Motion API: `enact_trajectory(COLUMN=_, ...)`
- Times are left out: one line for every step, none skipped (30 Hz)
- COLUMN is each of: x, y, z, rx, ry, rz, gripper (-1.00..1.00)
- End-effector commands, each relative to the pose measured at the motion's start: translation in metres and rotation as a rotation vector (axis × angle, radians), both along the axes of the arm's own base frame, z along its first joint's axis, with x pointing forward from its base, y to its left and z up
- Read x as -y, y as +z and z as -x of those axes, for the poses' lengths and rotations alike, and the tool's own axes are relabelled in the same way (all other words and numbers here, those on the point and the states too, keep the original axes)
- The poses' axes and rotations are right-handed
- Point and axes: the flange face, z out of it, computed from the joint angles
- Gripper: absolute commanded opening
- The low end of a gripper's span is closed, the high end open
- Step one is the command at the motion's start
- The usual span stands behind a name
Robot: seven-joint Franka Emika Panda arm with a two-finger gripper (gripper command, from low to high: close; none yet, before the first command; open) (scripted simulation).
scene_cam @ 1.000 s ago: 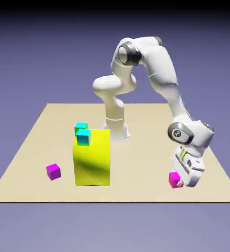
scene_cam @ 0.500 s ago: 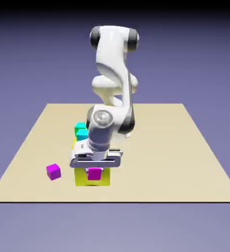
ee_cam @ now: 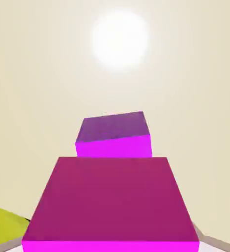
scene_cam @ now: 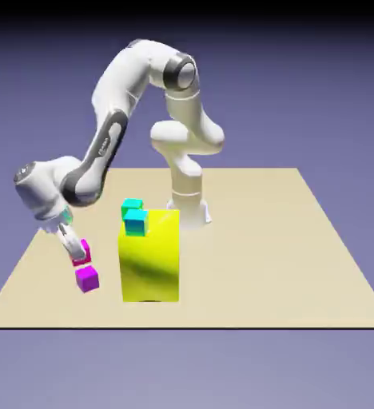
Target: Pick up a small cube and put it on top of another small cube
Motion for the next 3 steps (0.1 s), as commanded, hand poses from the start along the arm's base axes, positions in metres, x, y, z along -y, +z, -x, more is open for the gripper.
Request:
enact_trajectory(x=0.000, y=0.000, z=0.000, rx=-0.002, ry=0.001, rz=0.001, gripper=1.00)
enact_trajectory(x=0.000, y=0.000, z=0.000, rx=-0.002, ry=0.001, rz=0.001, gripper=1.00)
enact_trajectory(x=0.005, y=0.020, z=-0.004, rx=-0.001, ry=0.002, rz=0.000, gripper=1.00)
